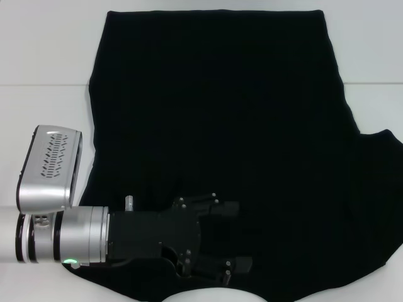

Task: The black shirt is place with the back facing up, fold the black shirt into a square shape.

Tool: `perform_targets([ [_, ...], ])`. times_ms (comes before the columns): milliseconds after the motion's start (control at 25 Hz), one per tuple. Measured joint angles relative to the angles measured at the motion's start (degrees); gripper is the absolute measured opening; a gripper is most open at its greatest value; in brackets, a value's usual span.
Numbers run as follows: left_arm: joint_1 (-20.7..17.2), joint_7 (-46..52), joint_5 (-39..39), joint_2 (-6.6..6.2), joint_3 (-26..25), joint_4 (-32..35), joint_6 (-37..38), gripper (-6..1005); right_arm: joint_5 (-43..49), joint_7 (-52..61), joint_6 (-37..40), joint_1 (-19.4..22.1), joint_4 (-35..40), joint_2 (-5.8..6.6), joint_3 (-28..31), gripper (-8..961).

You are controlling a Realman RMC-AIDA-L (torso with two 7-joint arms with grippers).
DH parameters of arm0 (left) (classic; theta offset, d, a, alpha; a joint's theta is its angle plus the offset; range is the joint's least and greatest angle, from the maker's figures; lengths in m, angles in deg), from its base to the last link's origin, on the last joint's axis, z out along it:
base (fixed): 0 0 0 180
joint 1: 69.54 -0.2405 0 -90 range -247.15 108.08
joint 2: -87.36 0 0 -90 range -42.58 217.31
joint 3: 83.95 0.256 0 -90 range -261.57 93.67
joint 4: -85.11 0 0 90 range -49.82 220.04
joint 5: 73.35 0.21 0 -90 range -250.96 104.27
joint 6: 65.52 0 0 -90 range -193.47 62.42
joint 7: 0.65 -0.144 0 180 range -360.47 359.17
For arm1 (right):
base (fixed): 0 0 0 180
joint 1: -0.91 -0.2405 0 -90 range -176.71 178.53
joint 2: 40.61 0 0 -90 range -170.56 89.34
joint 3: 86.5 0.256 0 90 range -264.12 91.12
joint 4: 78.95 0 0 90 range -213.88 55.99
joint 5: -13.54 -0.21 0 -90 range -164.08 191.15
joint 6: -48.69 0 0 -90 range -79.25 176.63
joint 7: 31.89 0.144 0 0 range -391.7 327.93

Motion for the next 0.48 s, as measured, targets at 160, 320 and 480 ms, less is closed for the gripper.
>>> perform_targets([
  [160, 0.04, 0.0, 0.0, 0.0, 0.01, 0.0, -0.14, 950, -0.12, -0.4, 0.11, -2.71, 0.0, -0.56, -0.02, 92],
  [320, 0.06, 0.0, -0.31, -0.02, 0.0, 0.0, -0.29, 950, -0.08, -0.47, 0.36, -6.22, -0.12, -1.47, -0.69, 101],
  [480, 0.06, 0.0, -0.41, -0.09, -0.72, 0.0, -0.35, 950, -0.07, -0.48, 0.7, -9.94, -0.55, -2.67, -2.32, 111],
])
